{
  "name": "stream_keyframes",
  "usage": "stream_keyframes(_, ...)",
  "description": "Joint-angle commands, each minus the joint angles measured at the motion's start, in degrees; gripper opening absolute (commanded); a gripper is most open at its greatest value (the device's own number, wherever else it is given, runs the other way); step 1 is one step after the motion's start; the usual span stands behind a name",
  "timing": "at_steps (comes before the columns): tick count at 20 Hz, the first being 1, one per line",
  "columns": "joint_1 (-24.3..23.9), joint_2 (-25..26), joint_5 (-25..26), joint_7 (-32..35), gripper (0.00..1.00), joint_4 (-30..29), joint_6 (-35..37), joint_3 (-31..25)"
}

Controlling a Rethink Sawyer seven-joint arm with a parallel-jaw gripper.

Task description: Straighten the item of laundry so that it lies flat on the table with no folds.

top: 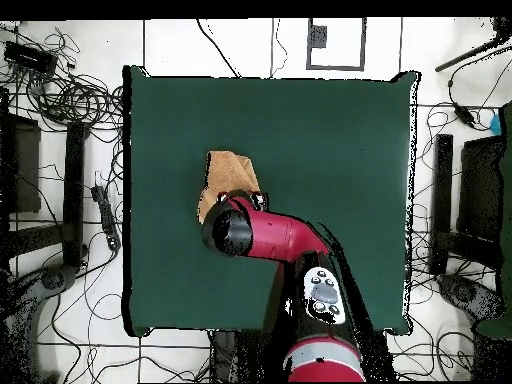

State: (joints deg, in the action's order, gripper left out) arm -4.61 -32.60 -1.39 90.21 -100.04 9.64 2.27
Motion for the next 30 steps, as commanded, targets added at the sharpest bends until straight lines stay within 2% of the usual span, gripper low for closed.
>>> stream_keyframes(1,0.4,1.1,4.5,2.9,0.0,1.9,5.3,-0.2)
stream_keyframes(13,-1.0,-0.8,10.4,0.8,0.0,3.7,7.4,0.6)
stream_keyframes(20,-4.3,-3.0,13.5,-0.4,0.0,2.9,8.1,-0.7)
stream_keyframes(30,-5.9,-3.5,17.2,0.9,0.0,3.2,8.4,-1.4)
